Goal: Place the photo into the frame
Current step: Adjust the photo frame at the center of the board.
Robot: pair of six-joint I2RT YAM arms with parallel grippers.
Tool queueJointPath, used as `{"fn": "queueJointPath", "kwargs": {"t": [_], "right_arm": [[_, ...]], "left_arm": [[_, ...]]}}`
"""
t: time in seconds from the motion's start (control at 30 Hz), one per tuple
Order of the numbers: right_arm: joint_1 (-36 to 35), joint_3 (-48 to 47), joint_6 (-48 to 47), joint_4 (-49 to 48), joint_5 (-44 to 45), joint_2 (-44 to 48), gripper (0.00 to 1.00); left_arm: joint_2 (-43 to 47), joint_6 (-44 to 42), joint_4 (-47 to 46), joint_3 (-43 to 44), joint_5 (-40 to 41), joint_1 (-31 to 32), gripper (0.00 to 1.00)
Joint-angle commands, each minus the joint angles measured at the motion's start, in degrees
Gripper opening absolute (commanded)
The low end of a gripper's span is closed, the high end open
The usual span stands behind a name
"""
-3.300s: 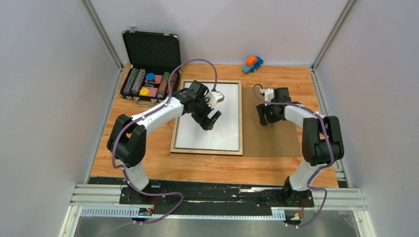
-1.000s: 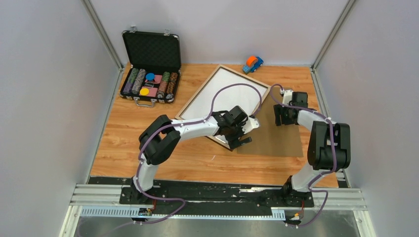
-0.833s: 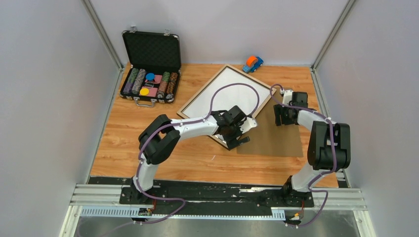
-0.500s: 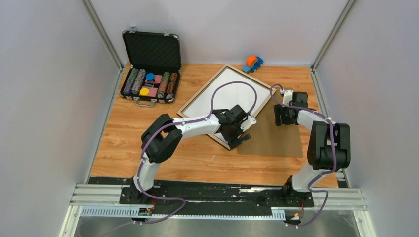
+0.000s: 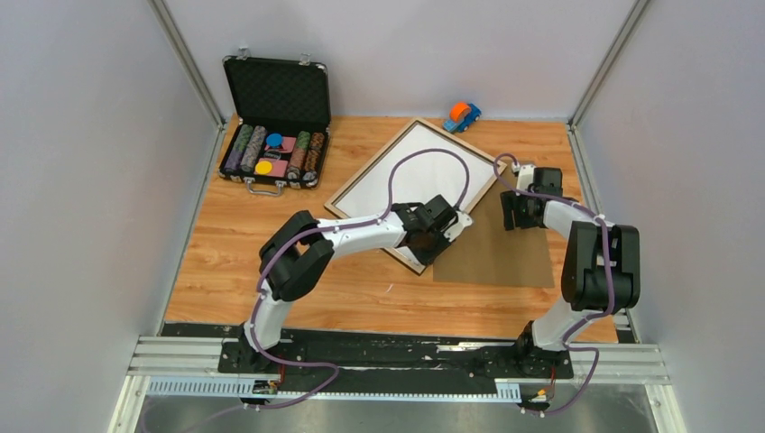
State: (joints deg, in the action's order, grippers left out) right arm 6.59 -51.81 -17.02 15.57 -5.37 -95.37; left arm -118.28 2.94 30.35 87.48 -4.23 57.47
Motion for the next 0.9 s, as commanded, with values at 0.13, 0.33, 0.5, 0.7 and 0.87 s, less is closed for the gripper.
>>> {"fn": "queueJointPath", "kwargs": {"t": [0.13, 0.33, 0.5, 0.7, 0.87], "right_arm": [[1.85, 3.12, -3.11, 12.35, 8.82, -2.58, 0.64], [2.06, 3.08, -3.07, 12.36, 8.75, -2.41, 0.64], [2.58, 3.12, -2.94, 12.35, 8.19, -2.19, 0.64], [3.44, 2.24, -2.36, 12.56, 6.91, -2.03, 0.64], [3.77, -0.21, -1.01, 13.75, 2.53, -0.89, 0.65]], "left_arm": [[0.2, 0.24, 3.31, -0.15, 2.97, 1.0, 0.0], [3.4, -0.04, 2.24, -2.3, 5.47, -1.72, 0.0], [5.14, 1.26, 1.76, -4.69, 4.65, -4.66, 0.0], [8.35, 3.83, -0.73, -9.96, 4.58, -7.02, 0.0], [12.6, 9.44, -4.31, -16.13, 0.45, -10.51, 0.0]]}}
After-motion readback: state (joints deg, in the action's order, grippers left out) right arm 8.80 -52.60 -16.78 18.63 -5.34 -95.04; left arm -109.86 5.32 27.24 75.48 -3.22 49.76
